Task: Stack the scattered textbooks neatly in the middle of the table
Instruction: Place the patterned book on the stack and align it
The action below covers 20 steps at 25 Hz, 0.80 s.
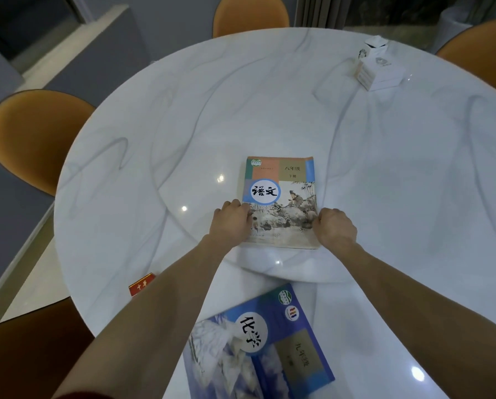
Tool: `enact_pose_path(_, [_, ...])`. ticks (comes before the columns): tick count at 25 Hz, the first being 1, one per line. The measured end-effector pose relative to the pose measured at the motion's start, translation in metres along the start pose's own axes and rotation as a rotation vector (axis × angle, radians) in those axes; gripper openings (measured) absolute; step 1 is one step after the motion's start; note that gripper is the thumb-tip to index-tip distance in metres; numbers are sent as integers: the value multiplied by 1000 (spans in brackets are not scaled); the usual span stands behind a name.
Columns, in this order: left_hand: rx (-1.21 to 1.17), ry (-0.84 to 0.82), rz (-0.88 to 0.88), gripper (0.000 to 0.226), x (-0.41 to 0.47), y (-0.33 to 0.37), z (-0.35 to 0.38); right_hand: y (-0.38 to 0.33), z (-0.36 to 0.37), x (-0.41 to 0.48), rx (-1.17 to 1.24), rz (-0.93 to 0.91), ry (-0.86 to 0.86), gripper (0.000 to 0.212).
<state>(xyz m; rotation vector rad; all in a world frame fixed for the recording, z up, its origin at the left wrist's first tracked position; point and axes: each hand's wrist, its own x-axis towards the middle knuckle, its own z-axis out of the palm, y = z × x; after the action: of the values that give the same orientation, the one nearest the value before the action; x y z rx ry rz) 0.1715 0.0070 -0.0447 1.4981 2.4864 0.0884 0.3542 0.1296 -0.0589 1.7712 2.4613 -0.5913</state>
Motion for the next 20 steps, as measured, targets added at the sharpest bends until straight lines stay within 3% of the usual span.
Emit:
enact_pose_path(8, [79,-62,213,32,-40,6,-1,14,14,-64,-67,-177,69,28])
enact_pose_path(20, [91,-259,443,38,-102,-6,49,19,83,-219,-32,140,-21,26])
